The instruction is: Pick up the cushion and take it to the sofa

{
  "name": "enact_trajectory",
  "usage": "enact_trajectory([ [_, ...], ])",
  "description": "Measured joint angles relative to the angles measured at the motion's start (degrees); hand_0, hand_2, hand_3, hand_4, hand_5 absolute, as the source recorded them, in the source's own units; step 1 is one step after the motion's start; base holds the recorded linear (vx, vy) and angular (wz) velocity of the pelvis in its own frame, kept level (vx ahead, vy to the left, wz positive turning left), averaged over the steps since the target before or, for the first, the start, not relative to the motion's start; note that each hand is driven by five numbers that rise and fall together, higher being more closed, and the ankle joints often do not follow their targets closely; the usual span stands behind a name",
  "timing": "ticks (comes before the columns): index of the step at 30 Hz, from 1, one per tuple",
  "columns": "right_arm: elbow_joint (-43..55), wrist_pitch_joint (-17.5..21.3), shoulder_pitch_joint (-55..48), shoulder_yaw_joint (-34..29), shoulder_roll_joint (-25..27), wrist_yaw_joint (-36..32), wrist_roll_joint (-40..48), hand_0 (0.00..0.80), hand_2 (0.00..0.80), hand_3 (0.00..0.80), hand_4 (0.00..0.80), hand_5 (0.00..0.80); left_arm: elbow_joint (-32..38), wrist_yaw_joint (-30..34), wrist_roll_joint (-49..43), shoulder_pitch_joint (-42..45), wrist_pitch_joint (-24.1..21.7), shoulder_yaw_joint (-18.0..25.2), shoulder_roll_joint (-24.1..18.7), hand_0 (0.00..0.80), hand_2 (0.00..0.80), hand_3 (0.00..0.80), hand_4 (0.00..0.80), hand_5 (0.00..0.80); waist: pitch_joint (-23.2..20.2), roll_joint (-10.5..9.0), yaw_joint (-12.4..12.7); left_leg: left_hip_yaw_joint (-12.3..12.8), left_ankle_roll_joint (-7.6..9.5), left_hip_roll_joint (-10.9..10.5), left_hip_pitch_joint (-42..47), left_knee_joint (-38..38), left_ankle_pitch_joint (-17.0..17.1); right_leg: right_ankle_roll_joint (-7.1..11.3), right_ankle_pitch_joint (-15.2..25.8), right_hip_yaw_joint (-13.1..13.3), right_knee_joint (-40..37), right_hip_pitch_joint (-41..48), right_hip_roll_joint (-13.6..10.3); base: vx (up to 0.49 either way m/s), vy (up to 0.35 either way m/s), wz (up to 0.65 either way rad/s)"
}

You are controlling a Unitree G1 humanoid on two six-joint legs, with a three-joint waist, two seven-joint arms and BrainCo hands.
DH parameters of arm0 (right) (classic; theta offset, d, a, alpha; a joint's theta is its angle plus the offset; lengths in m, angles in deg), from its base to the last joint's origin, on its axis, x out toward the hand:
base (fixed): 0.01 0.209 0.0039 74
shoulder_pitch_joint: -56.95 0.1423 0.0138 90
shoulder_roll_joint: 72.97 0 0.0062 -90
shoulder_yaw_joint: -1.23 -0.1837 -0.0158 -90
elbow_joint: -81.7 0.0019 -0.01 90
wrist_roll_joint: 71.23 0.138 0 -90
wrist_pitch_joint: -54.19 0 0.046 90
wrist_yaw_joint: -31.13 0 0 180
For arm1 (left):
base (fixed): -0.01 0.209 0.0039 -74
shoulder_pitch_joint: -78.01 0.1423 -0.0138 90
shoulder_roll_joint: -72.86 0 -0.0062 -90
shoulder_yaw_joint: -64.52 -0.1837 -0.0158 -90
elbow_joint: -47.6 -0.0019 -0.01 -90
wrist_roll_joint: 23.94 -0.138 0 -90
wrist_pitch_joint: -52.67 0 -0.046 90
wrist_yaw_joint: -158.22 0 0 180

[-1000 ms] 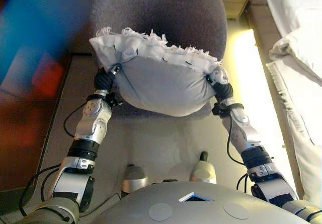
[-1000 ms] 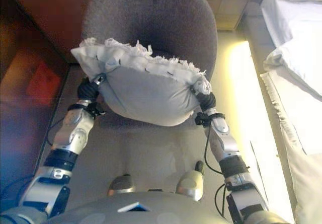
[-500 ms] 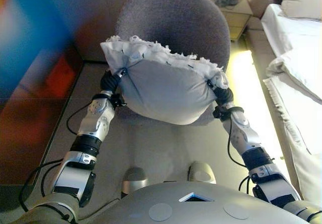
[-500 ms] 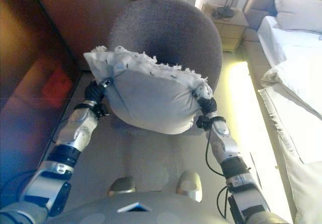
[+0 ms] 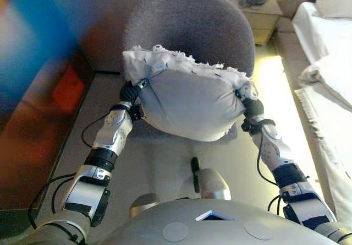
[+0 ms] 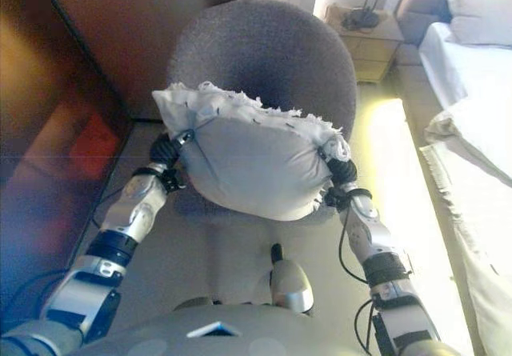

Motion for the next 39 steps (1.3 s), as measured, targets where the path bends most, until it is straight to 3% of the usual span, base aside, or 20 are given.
enact_trajectory([
  [1, 0.00, -0.66, 0.39, 0.07, 0.21, -0.04, 0.00, 0.800, 0.800, 0.800, 0.800, 0.800, 0.10, -0.01, 0.00, -0.01, 0.00, 0.68, 0.47, 0.800, 0.800, 0.800, 0.800, 0.800, -0.08, 0.83, 0.12, 1.08, -0.37, 1.37, 0.34, 0.94, 0.15, -0.58, -0.69, -0.10, 0.21, 0.61, 1.27, 0.249, -0.133, -0.07],
  [4, 0.23, -1.21, 1.81, 0.97, 0.06, -0.30, -0.04, 0.800, 0.800, 0.800, 0.800, 0.800, 0.09, -0.20, 0.01, -0.04, -0.06, 2.14, 0.33, 0.800, 0.800, 0.800, 0.800, 0.800, -0.08, 0.67, -0.02, 2.36, -1.20, 2.99, -2.50, 11.21, 0.31, -2.31, -3.43, 0.09, 1.66, 2.09, 2.98, 0.273, -0.167, -0.20],
  [6, 0.30, -1.20, 2.10, 0.97, 0.19, -0.37, -0.04, 0.800, 0.800, 0.800, 0.800, 0.800, 0.10, -0.47, 0.02, -0.19, -0.26, 2.21, 0.53, 0.800, 0.800, 0.800, 0.800, 0.800, -0.10, -0.48, 0.08, 1.71, -5.55, 2.62, -7.38, 21.89, 3.94, -3.50, -5.36, 0.63, 3.05, 2.45, 3.08, 0.261, -0.124, -0.21],
  [8, 0.29, -1.17, 2.17, 1.01, 0.03, -0.37, -0.04, 0.800, 0.800, 0.800, 0.800, 0.800, 0.09, -0.94, 0.01, -0.11, -0.28, 2.72, 1.31, 0.800, 0.800, 0.800, 0.800, 0.800, 0.50, -1.85, 0.33, 0.39, -4.84, 1.70, -10.05, 28.99, 9.61, -4.52, -6.30, 1.14, 3.70, 3.91, 2.42, 0.225, 0.000, -0.14],
  [10, 0.27, -0.98, 2.09, 0.91, -0.27, -0.36, -0.03, 0.800, 0.800, 0.800, 0.800, 0.800, 0.21, -0.92, -0.06, -0.12, -0.30, 2.93, 1.75, 0.800, 0.800, 0.800, 0.800, 0.800, 1.19, -3.01, 0.40, 0.27, -2.76, 1.67, -13.13, 33.48, 10.44, -5.30, -7.44, 1.38, 2.75, 5.92, 2.21, 0.205, 0.123, -0.10],
  [12, 0.31, -0.97, 2.16, 0.93, -0.18, -0.35, -0.03, 0.800, 0.800, 0.800, 0.800, 0.800, 0.21, -0.79, -0.06, -0.10, -0.25, 2.92, 1.54, 0.800, 0.800, 0.800, 0.800, 0.800, 1.50, -3.82, 1.25, 0.82, -2.26, 2.10, -14.18, 29.10, 9.87, -5.58, -7.39, 1.52, 1.31, 7.71, 2.56, 0.204, 0.195, -0.14],
  [16, 0.28, -1.24, 2.41, 0.59, -0.90, -0.02, -0.10, 0.800, 0.800, 0.800, 0.800, 0.800, 0.35, 0.03, 0.02, -0.11, -0.15, 2.92, 0.69, 0.800, 0.800, 0.800, 0.800, 0.800, 1.79, -3.82, 3.36, 1.50, -2.68, 5.98, -14.81, 12.83, 9.47, -6.38, -7.69, 2.06, -2.19, 10.78, 4.18, 0.273, 0.226, -0.04],
  [17, 0.24, -1.27, 2.34, 0.56, -0.96, 0.09, -0.10, 0.800, 0.800, 0.800, 0.800, 0.800, 0.03, 0.15, 0.01, -0.05, -0.15, 2.90, 0.75, 0.800, 0.800, 0.800, 0.800, 0.800, 1.84, -3.79, 4.24, 2.73, -2.77, 6.67, -14.56, 7.84, 9.90, -6.09, -7.46, 2.21, -3.83, 12.35, 4.04, 0.271, 0.183, -0.11],
  [18, 0.26, -1.27, 2.38, 0.44, -0.66, 0.09, -0.10, 0.800, 0.800, 0.800, 0.800, 0.800, -0.04, 0.24, 0.00, -0.06, -0.16, 2.90, 0.73, 0.800, 0.800, 0.800, 0.800, 0.800, 1.92, -3.43, 4.87, 3.93, -1.58, 7.34, -14.42, 2.68, 11.16, -5.63, -7.51, 2.21, -4.58, 13.52, 3.97, 0.235, 0.179, -0.03],
  [20, 0.25, -1.39, 2.09, 0.46, -1.02, 0.14, -0.05, 0.800, 0.800, 0.800, 0.800, 0.800, -0.23, 0.37, 0.00, -0.06, -0.18, 2.89, 0.68, 0.800, 0.800, 0.800, 0.800, 0.800, 2.46, -2.15, 6.25, 7.15, -1.17, 8.27, -14.78, -2.27, 14.49, -4.23, -8.50, 2.10, -5.84, 16.17, 3.56, 0.177, 0.193, -0.07],
  [22, 0.13, -1.95, 1.60, 0.61, -1.08, 0.57, 1.06, 0.800, 0.800, 0.800, 0.800, 0.800, -0.76, 0.49, -0.05, 0.02, -0.18, 2.76, 0.75, 0.800, 0.800, 0.800, 0.800, 0.800, 2.04, -0.61, 6.75, 10.84, 0.67, 8.17, -14.77, -1.79, 15.88, -1.61, -10.21, -0.09, -4.80, 16.83, 1.65, 0.103, 0.174, -0.28],
  [23, 0.12, -2.00, 1.60, 0.88, -0.99, 0.93, 1.60, 0.800, 0.800, 0.800, 0.800, 0.800, -0.85, 0.48, -0.04, 0.04, -0.18, 2.73, 0.81, 0.800, 0.800, 0.800, 0.800, 0.800, 1.36, 1.11, 6.79, 11.84, 1.99, 7.84, -14.55, -1.37, 16.41, 0.22, -11.40, -1.33, -3.32, 16.66, 1.08, 0.088, 0.138, -0.29],
  [24, -0.16, -1.99, 1.57, 0.76, -1.10, 1.13, 2.94, 0.800, 0.800, 0.800, 0.800, 0.800, -0.87, 0.48, 0.00, 0.00, -0.35, 2.45, 0.86, 0.800, 0.800, 0.800, 0.800, 0.800, 0.73, 2.74, 6.33, 10.89, -1.63, 7.98, -14.17, -2.20, 18.38, 1.88, -13.08, -1.41, -0.88, 16.02, 0.75, 0.089, 0.120, -0.12],
  [25, -0.30, -2.04, 0.98, 0.97, -2.19, 1.48, 4.36, 0.800, 0.800, 0.800, 0.800, 0.800, -0.87, 0.42, 0.04, -0.02, -0.49, 1.93, -0.02, 0.800, 0.800, 0.800, 0.800, 0.800, 0.60, 0.81, 6.24, 11.82, -0.26, 5.14, -13.39, -2.62, 17.93, 3.83, -14.20, -1.25, 1.46, 15.36, -2.19, 0.095, 0.108, 0.07],
  [27, -0.28, -1.85, 0.34, 0.96, -3.64, 2.22, 5.72, 0.800, 0.800, 0.800, 0.800, 0.800, -0.86, 0.44, 0.03, -0.34, -0.52, 1.57, -0.99, 0.800, 0.800, 0.800, 0.800, 0.800, 0.41, -1.94, 6.24, 12.49, 1.43, 0.94, -13.20, -2.92, 17.20, 5.28, -15.11, -1.17, 2.78, 14.80, -6.78, 0.093, 0.139, 0.09],
  [29, -0.27, -0.84, 0.67, 0.53, -5.17, 3.59, 5.77, 0.800, 0.800, 0.800, 0.800, 0.800, -0.87, 0.42, 0.02, -0.66, -0.52, 0.40, -1.19, 0.800, 0.800, 0.800, 0.800, 0.800, 0.65, -2.20, 6.41, 13.11, 2.94, -0.95, -12.94, -2.88, 16.16, 5.29, -14.89, -1.18, 8.18, 12.31, -8.48, 0.103, 0.154, 0.04],
  [32, -0.27, 0.87, 1.16, -0.17, -5.40, 5.65, 5.46, 0.800, 0.800, 0.800, 0.800, 0.800, -1.46, 0.33, 0.05, -0.61, -0.48, -0.58, -1.47, 0.800, 0.800, 0.800, 0.800, 0.800, 1.30, -1.35, 6.94, 13.29, 4.17, -1.03, -9.46, -4.32, 14.57, 4.33, -14.08, -2.12, 19.46, 8.35, -10.21, 0.195, -0.009, -0.05],
  [35, -0.30, 1.59, 3.39, 0.06, -5.10, 7.36, 3.49, 0.800, 0.800, 0.800, 0.800, 0.800, -1.39, 0.33, 0.12, -0.62, -0.43, -0.43, -1.51, 0.800, 0.800, 0.800, 0.800, 0.800, 1.42, -1.27, 8.03, 12.89, 3.85, -0.98, -8.75, -5.26, 14.61, 4.33, -14.14, -3.38, 13.70, 9.24, -11.06, 0.180, -0.186, -0.25],
  [38, -1.00, 1.71, 5.12, 1.37, -5.04, 8.87, 2.42, 0.800, 0.800, 0.800, 0.800, 0.800, -1.09, 0.26, 0.07, -0.84, -0.42, -0.44, -2.48, 0.800, 0.800, 0.800, 0.800, 0.800, 1.34, -1.77, 7.90, 8.86, 1.64, -0.45, -10.31, -5.61, 15.61, 5.32, -11.80, -3.03, -0.27, 10.34, -9.93, 0.058, -0.237, 0.04],
  [39, -1.68, 1.74, 5.47, 1.34, -4.93, 9.07, 2.44, 0.800, 0.800, 0.800, 0.800, 0.800, -1.10, 0.25, 0.04, -1.46, -0.24, -0.42, -2.68, 0.800, 0.800, 0.800, 0.800, 0.800, 1.72, -2.20, 7.44, 7.34, 0.66, -0.34, -11.48, -5.26, 16.21, 7.89, -7.44, -2.76, -1.87, 10.62, -9.58, 0.023, -0.174, 0.57],
])
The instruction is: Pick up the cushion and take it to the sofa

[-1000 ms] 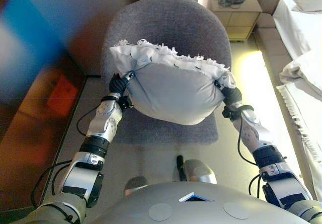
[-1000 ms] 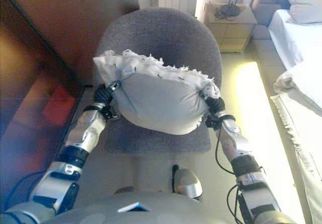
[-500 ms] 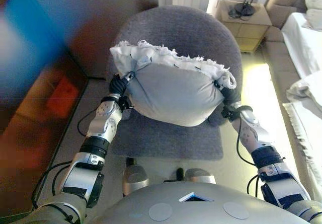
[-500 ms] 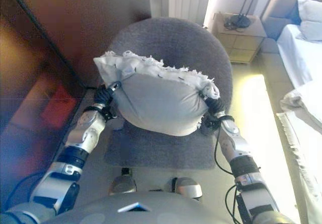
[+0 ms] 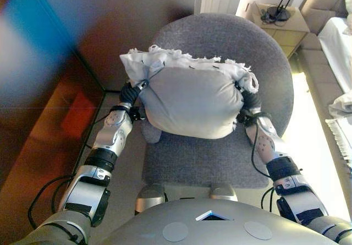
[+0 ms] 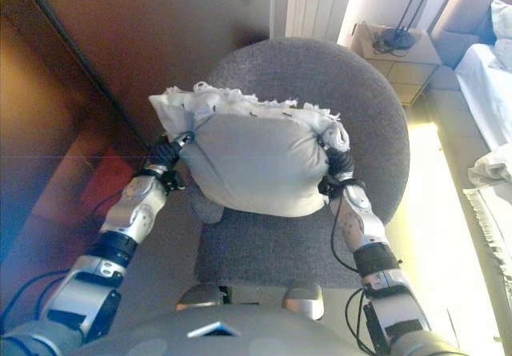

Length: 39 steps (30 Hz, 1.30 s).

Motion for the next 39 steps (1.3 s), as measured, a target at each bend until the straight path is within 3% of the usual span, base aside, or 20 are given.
enact_trajectory([
  [3, -4.60, -0.65, 1.27, 0.06, 2.44, 1.21, 0.05, 0.800, 0.800, 0.800, 0.800, 0.800, -0.04, -0.61, -0.06, -0.16, 1.11, -0.45, 3.42, 0.800, 0.800, 0.800, 0.800, 0.800, 2.30, 2.32, 0.51, -0.43, -0.96, 3.90, -1.22, 2.10, 0.60, -2.22, -0.97, -1.98, 2.21, -0.04, 3.34, -0.020, -0.143, 0.32],
  [7, -5.89, -1.32, 5.56, 0.14, 3.59, 2.36, 0.06, 0.800, 0.800, 0.800, 0.800, 0.800, -0.40, -2.02, 0.03, -2.18, 2.52, -0.76, 3.49, 0.800, 0.800, 0.800, 0.800, 0.800, 4.58, 2.17, 0.39, -0.25, -3.20, 6.58, -7.72, 9.69, -1.53, -3.69, -4.63, -2.84, 10.55, -6.20, 4.63, -0.058, -0.053, 0.08],
  [12, -5.89, -1.63, 13.13, 0.39, 3.78, 3.24, 0.06, 0.800, 0.800, 0.800, 0.800, 0.800, -3.15, -4.09, 0.53, -7.32, 2.42, -0.63, 2.28, 0.800, 0.800, 0.800, 0.800, 0.800, 9.67, 1.44, 0.41, -0.45, -1.76, 6.58, -16.64, 21.85, -6.34, -3.34, -8.29, -2.74, 23.17, -14.68, 1.34, -0.071, 0.033, -0.09],
  [16, -5.91, -2.05, 15.22, 0.44, 3.49, 3.88, 0.08, 0.800, 0.800, 0.800, 0.800, 0.800, -4.11, -4.97, 1.19, -9.67, 2.20, -0.38, 1.62, 0.800, 0.800, 0.800, 0.800, 0.800, 12.40, 0.07, 0.40, 0.22, -1.44, 6.06, -20.34, 26.35, -6.98, -3.48, -10.78, -1.73, 30.18, -19.12, -1.31, -0.012, 0.009, 0.16],
  [17, -5.93, -2.25, 15.67, 0.45, 3.35, 4.03, 0.29, 0.800, 0.800, 0.800, 0.800, 0.800, -4.11, -5.10, 1.20, -10.15, 2.21, -0.42, 1.19, 0.800, 0.800, 0.800, 0.800, 0.800, 13.00, -0.92, 0.14, 0.49, -1.06, 5.94, -21.89, 30.02, -9.58, -3.43, -10.82, -1.67, 31.48, -20.17, -2.48, 0.038, -0.004, 0.17],
  [18, -6.05, -2.33, 15.99, 0.40, 3.50, 4.07, 0.34, 0.800, 0.800, 0.800, 0.800, 0.800, -4.11, -5.35, 1.20, -10.33, 2.20, -0.43, 1.31, 0.800, 0.800, 0.800, 0.800, 0.800, 13.10, -0.78, 0.17, -0.70, 0.70, 6.49, -24.35, 40.07, -12.51, -3.03, -11.06, -1.39, 33.07, -21.45, -2.85, 0.053, -0.005, -0.04],
  [19, -6.15, -2.50, 15.96, 0.48, 3.56, 4.12, 0.43, 0.800, 0.800, 0.800, 0.800, 0.800, -4.19, -5.57, 1.19, -10.22, 2.22, -0.44, 1.50, 0.800, 0.800, 0.800, 0.800, 0.800, 13.08, -0.26, 0.29, -1.59, 0.56, 7.12, -23.88, 44.06, -15.73, -2.56, -11.26, -1.35, 34.26, -21.84, -2.96, 0.053, 0.000, -0.13],
  [20, -6.18, -2.41, 15.95, 0.47, 3.90, 4.22, 0.51, 0.800, 0.800, 0.800, 0.800, 0.800, -4.29, -5.75, 1.16, -10.82, 2.22, -0.57, 1.77, 0.800, 0.800, 0.800, 0.800, 0.800, 13.33, 0.13, 0.20, -2.75, -2.61, 7.40, -21.81, 41.25, -18.63, -1.99, -11.30, -1.39, 35.28, -22.11, -2.85, 0.039, 0.004, -0.01],
  [22, -6.36, -2.56, 15.93, 0.39, 4.20, 4.47, 0.87, 0.800, 0.800, 0.800, 0.800, 0.800, -4.43, -6.39, 1.19, -11.53, 2.24, -0.87, 2.12, 0.800, 0.800, 0.800, 0.800, 0.800, 13.47, -1.29, -0.12, -2.70, -2.11, 6.45, -22.94, 40.84, -18.02, -2.19, -11.11, -0.48, 35.67, -22.60, -3.95, 0.011, 0.005, 0.26],
  [25, -7.84, -2.96, 17.34, -0.03, 4.37, 4.35, 1.03, 0.800, 0.800, 0.800, 0.800, 0.800, -4.43, -7.86, 1.23, -11.52, 2.48, -1.44, 2.61, 0.800, 0.800, 0.800, 0.800, 0.800, 13.61, -1.51, 0.40, -2.31, -1.19, 6.21, -24.45, 40.47, -17.36, -1.96, -11.24, 0.03, 35.81, -23.09, -4.22, -0.010, 0.008, 0.36],
  [27, -9.89, -3.62, 19.69, 0.03, 4.34, 3.90, 1.02, 0.800, 0.800, 0.800, 0.800, 0.800, -4.43, -8.98, 2.44, -11.55, 2.47, -1.42, 2.54, 0.800, 0.800, 0.800, 0.800, 0.800, 13.82, -2.02, 0.42, -1.91, -1.36, 6.23, -25.06, 40.26, -17.04, -1.57, -11.49, 0.30, 35.68, -23.56, -4.50, 0.005, 0.012, 0.32],
  [29, -13.31, -4.25, 23.84, 0.14, 4.44, 4.03, 0.98, 0.800, 0.800, 0.800, 0.800, 0.800, -4.38, -9.74, 4.29, -11.87, 2.31, -1.30, 3.10, 0.800, 0.800, 0.800, 0.800, 0.800, 13.87, -1.33, 1.13, -4.03, -2.64, 6.92, -24.77, 42.88, -18.01, -0.75, -11.19, 0.10, 37.26, -25.04, -4.41, 0.031, 0.004, -0.10],
  [32, -15.23, -5.18, 24.40, 0.00, 6.23, 5.00, 0.93, 0.800, 0.800, 0.800, 0.800, 0.800, -4.34, -10.03, 5.67, -12.76, 2.34, -1.67, 5.34, 0.800, 0.800, 0.800, 0.800, 0.800, 14.17, -2.01, 2.13, -4.07, -2.14, 6.58, -25.32, 42.66, -17.54, -1.00, -10.90, 0.15, 36.94, -25.02, -4.56, 0.040, -0.005, 0.12],
  [39, -21.55, -7.94, 30.90, 0.49, 7.86, 5.46, 0.77, 0.800, 0.800, 0.800, 0.800, 0.800, -3.24, -10.06, 7.32, -13.04, 2.38, -3.07, 6.03, 0.800, 0.800, 0.800, 0.800, 0.800, 14.42, -1.64, 2.78, -5.16, -2.30, 6.44, -26.05, 42.24, -17.30, -0.78, -11.21, -1.19, 36.85, -24.73, -4.62, 0.027, 0.003, 0.08],
])
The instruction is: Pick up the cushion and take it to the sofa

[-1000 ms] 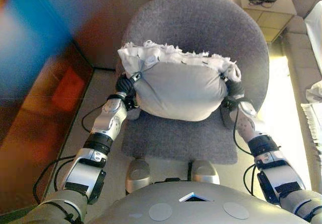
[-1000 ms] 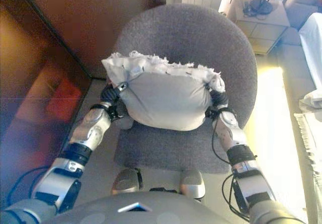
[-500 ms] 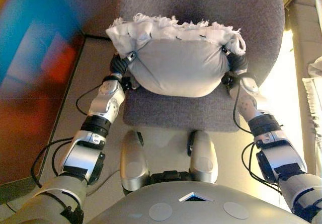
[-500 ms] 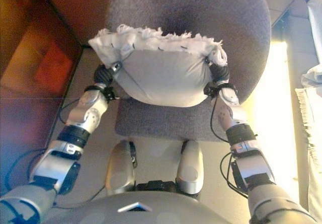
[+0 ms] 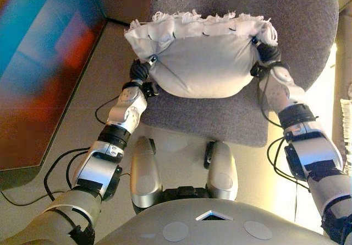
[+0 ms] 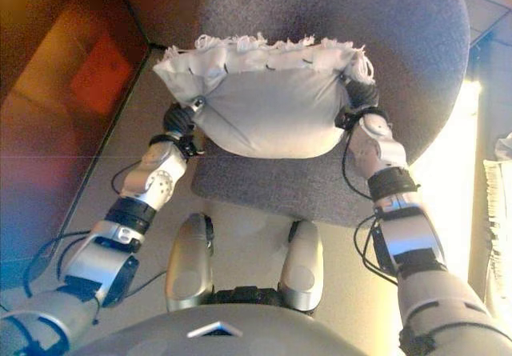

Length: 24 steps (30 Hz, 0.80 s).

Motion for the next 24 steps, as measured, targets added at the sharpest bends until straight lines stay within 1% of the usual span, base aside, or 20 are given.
enact_trajectory([
  [1, -0.29, -0.05, 0.52, 0.02, 0.71, 0.02, 0.02, 0.800, 0.800, 0.800, 0.800, 0.800, 0.64, -0.02, 0.51, -0.22, 0.16, -0.48, 0.05, 0.800, 0.800, 0.800, 0.800, 0.800, 0.37, 0.13, 0.57, -0.26, -0.14, -0.04, -0.18, -0.05, 0.10, -0.02, -0.01, -0.18, 0.00, -0.08, 0.06, 0.006, -0.009, 0.10],
  [3, -1.87, -0.47, 2.49, 0.03, 1.11, 0.40, 0.02, 0.800, 0.800, 0.800, 0.800, 0.800, 1.39, 0.01, 1.95, -0.26, 0.30, -0.85, 0.13, 0.800, 0.800, 0.800, 0.800, 0.800, 1.10, 0.21, 0.93, -0.58, -0.21, -0.07, -0.34, -0.12, 0.20, -0.14, -0.09, -0.39, 0.03, -0.05, 0.12, 0.006, 0.002, 0.06],
  [8, -4.90, -1.18, 6.50, 0.17, 1.29, 1.65, 0.02, 0.800, 0.800, 0.800, 0.800, 0.800, 2.81, -0.31, 3.59, -0.75, 0.35, -1.25, 0.50, 0.800, 0.800, 0.800, 0.800, 0.800, 1.47, 0.47, 0.95, -1.55, -0.24, -0.56, -1.90, -0.40, 0.72, -0.08, -0.19, -1.04, 0.01, -0.88, 0.02, 0.002, 0.015, 0.10],
  [9, -5.56, -1.19, 7.21, 0.17, 1.30, 1.86, 0.08, 0.000, 0.000, 0.000, 0.000, 0.000, 3.06, -0.40, 4.38, -0.96, 0.40, -1.45, 0.49, 0.800, 0.800, 0.800, 0.800, 0.800, 1.49, 0.49, 1.02, -1.59, -0.28, -0.65, -2.20, -0.47, 0.85, -0.08, -0.19, -1.04, 0.07, -1.25, 0.00, 0.017, 0.011, 0.05],
  [10, -6.55, -1.30, 7.99, 0.17, 1.31, 2.23, 0.13, 0.000, 0.000, 0.000, 0.000, 0.000, 3.11, -0.49, 4.60, -1.20, 0.57, -1.59, 0.63, 0.800, 0.800, 0.800, 0.800, 0.800, 1.52, 0.50, 1.12, -1.59, -0.31, -0.72, -2.32, -0.56, 0.94, -0.08, -0.19, -1.03, 0.09, -1.45, -0.02, 0.035, 0.018, 0.02],
  [12, -6.88, -2.10, 8.83, 0.17, 1.64, 3.23, 0.25, 0.000, 0.000, 0.000, 0.000, 0.000, 3.16, -0.92, 4.99, -1.45, 0.73, -2.15, 0.81, 0.000, 0.000, 0.000, 0.000, 0.000, 1.61, 0.61, 1.32, -1.56, -0.31, -0.82, -2.26, -0.82, 0.99, -0.09, -0.20, -1.04, 0.01, -1.45, -0.14, 0.044, 0.021, 0.01],
  [15, -6.93, -2.10, 9.27, 0.14, 3.24, 4.26, 0.62, 0.000, 0.000, 0.000, 0.000, 0.000, 3.77, -1.69, 5.07, -1.55, 0.58, -2.62, 0.89, 0.000, 0.000, 0.000, 0.000, 0.000, 1.94, 1.04, 2.25, -1.55, -0.42, -0.88, -2.12, -1.26, 1.19, -0.12, -0.21, -1.05, -0.06, -1.47, -0.06, 0.036, 0.009, 0.01],
  [20, -6.97, -2.02, 9.30, -0.12, 3.32, 6.74, 2.38, 0.000, 0.000, 0.000, 0.000, 0.000, 3.78, -3.48, 5.31, -1.51, -0.13, -2.58, 0.82, 0.000, 0.000, 0.000, 0.000, 0.000, 2.01, 1.11, 2.34, -1.70, -0.51, -0.92, -2.09, -1.94, 1.68, -0.21, -0.28, -1.07, -0.15, -1.47, 0.01, 0.041, 0.005, 0.03],
  [24, -7.45, -2.03, 9.30, -0.80, 3.38, 8.30, 2.96, 0.000, 0.000, 0.000, 0.000, 0.000, 3.81, -4.72, 9.05, -1.33, -1.51, -2.18, 0.79, 0.000, 0.000, 0.000, 0.000, 0.000, 2.06, 1.01, 2.44, -1.65, -0.63, -1.14, -1.14, -4.02, 2.80, -0.21, -0.12, -1.09, -1.38, -0.66, 0.06, 0.037, -0.010, 0.04],
])
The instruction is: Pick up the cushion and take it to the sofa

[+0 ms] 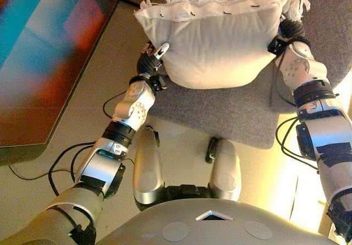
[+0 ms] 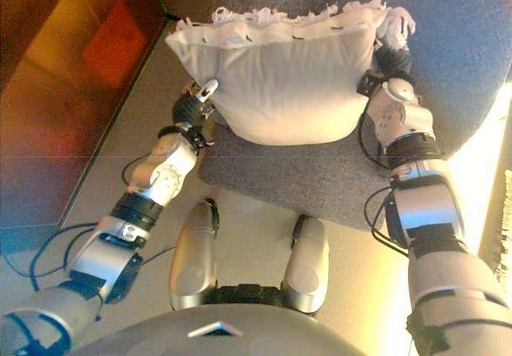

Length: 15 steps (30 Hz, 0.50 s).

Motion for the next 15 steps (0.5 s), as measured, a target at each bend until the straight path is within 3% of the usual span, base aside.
enact_trajectory([
  [6, -0.19, 1.41, 0.02, -2.06, 0.67, 1.87, 1.65, 0.000, 0.000, 0.000, 0.000, 0.000, 2.87, -0.43, 0.94, 1.65, -2.28, 1.94, -1.18, 0.000, 0.000, 0.000, 0.000, 0.000, 0.06, -0.11, 0.94, -0.07, -1.02, 0.43, 3.50, -7.77, 3.54, -0.78, 1.73, -1.28, -5.49, 2.85, 1.46, 0.011, -0.019, 0.04],
  [15, -0.16, 2.39, 0.44, -2.81, 8.58, -0.57, 3.57, 0.000, 0.000, 0.000, 0.000, 0.000, 6.10, -0.23, 2.16, 6.18, -3.40, 3.54, -2.74, 0.000, 0.000, 0.000, 0.000, 0.000, -0.10, -0.08, 2.91, 0.27, -2.21, 1.40, 11.68, -20.92, 8.87, -0.51, 6.97, -4.87, -19.80, 12.61, 4.38, 0.069, -0.024, 0.06],
])
